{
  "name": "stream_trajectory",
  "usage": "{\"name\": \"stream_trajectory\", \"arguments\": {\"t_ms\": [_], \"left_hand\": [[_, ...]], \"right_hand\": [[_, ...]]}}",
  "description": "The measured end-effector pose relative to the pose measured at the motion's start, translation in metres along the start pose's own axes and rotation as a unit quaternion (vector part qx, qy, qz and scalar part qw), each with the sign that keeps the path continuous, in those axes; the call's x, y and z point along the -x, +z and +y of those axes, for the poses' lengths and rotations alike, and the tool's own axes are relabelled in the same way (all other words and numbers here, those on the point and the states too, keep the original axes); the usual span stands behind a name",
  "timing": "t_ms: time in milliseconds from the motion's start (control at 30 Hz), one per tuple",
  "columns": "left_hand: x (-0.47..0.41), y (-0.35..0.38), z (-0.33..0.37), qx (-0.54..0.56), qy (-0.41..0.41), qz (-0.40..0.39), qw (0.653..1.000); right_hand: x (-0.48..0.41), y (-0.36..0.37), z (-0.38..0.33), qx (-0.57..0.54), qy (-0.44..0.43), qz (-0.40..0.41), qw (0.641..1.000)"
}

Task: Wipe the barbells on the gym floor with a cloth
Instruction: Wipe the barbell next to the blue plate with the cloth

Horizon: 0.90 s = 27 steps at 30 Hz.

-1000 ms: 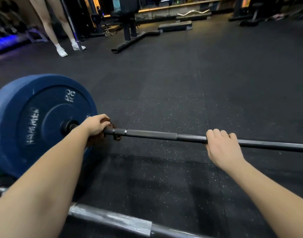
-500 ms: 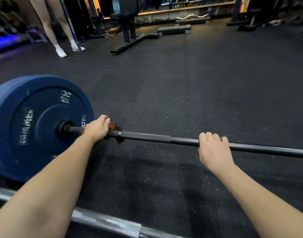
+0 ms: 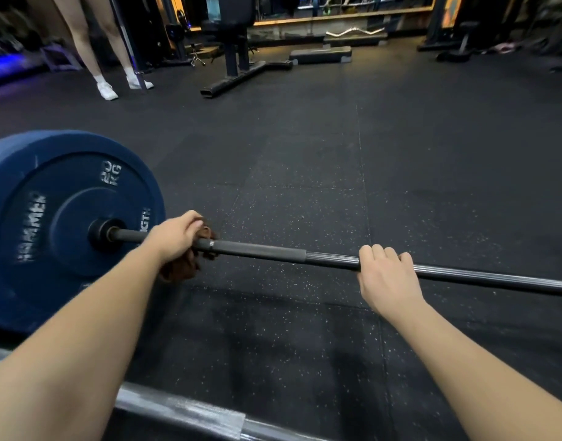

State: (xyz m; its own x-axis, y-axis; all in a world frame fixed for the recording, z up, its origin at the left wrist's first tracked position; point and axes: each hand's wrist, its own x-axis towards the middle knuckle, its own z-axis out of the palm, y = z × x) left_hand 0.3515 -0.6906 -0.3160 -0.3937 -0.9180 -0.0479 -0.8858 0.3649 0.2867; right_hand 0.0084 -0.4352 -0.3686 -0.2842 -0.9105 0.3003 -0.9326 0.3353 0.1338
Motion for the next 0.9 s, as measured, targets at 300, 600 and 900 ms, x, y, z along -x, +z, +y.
{"name": "stream_trajectory", "arguments": {"t_ms": [300,600,900], "left_hand": [[0.0,0.009,0.029,-0.039,-0.071,0.021,0.997],[0.027,0.037,0.123,-0.04,0.027,-0.018,0.999],[0.017,0.019,0.08,-0.034,0.074,-0.049,0.995]], "right_hand": [[0.002,0.004,-0.002,-0.022,-0.01,0.07,0.997],[0.002,0.0,0.0,-0.012,-0.006,0.028,1.0],[0.0,-0.001,0.002,-0.016,-0.004,0.002,1.0]]}}
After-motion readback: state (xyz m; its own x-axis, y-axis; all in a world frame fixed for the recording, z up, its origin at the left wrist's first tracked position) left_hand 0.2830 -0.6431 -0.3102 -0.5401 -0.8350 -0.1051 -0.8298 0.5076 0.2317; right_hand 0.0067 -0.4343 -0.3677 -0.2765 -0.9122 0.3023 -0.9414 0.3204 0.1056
